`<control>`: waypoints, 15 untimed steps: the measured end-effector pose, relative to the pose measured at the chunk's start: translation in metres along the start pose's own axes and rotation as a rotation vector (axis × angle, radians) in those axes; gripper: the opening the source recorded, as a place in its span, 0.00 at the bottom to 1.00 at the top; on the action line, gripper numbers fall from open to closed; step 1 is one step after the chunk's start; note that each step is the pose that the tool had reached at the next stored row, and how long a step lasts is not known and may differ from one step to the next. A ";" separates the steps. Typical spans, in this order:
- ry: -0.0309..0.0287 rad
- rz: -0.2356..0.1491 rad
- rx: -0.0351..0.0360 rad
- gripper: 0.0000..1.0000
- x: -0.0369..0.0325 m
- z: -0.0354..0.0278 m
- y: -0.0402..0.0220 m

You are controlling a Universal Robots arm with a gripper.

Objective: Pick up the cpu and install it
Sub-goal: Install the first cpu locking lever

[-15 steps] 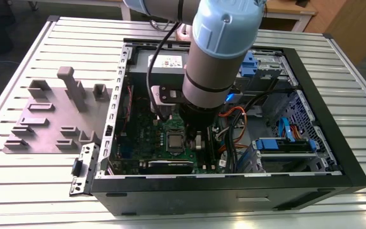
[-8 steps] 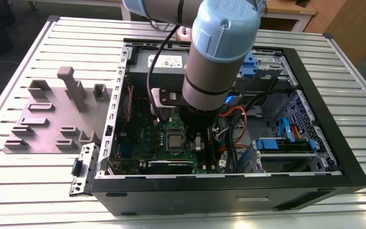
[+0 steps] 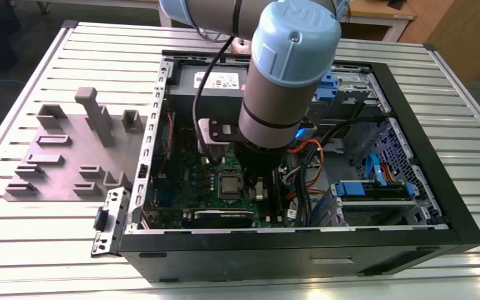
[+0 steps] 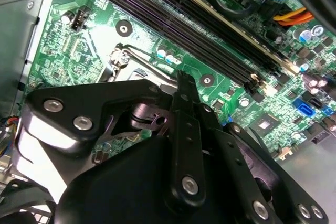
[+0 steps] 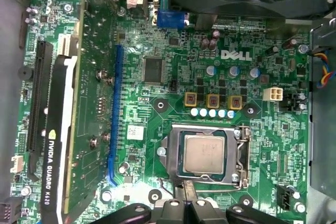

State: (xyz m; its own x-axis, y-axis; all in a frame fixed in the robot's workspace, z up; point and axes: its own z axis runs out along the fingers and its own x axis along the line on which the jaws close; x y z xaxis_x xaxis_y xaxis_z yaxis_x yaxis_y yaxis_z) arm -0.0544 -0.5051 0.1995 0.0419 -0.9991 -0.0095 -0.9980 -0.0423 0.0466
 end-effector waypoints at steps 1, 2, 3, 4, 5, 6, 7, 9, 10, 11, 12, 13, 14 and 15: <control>0.0001 0.000 0.0000 0.11 0.0009 0.0001 0.0000; 0.0001 0.000 0.0000 0.11 0.0015 0.0002 0.0001; 0.0000 0.000 0.0000 0.11 0.0019 0.0003 0.0001; 0.0001 0.000 -0.0001 0.11 0.0023 0.0002 0.0001; 0.0003 0.000 0.0000 0.11 0.0025 0.0003 0.0001; 0.0002 0.000 0.0000 0.11 0.0026 0.0003 0.0001; 0.0001 -0.001 0.0000 0.11 0.0026 0.0003 0.0001; 0.0001 -0.001 0.0008 0.11 0.0027 0.0005 0.0000; 0.0001 -0.001 0.0016 0.11 0.0028 0.0007 0.0000; 0.0000 -0.001 0.0023 0.11 0.0029 0.0010 0.0000; 0.0002 -0.001 0.0027 0.11 0.0029 0.0012 0.0000; 0.0004 -0.002 0.0033 0.11 0.0029 0.0016 0.0001; 0.0005 -0.002 0.0040 0.11 0.0030 0.0020 0.0001; 0.0005 -0.002 0.0047 0.11 0.0029 0.0024 0.0001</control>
State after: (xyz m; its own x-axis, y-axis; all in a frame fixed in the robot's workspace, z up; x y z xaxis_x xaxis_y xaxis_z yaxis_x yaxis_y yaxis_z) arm -0.0546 -0.5080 0.1971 0.0440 -0.9990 -0.0092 -0.9981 -0.0444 0.0419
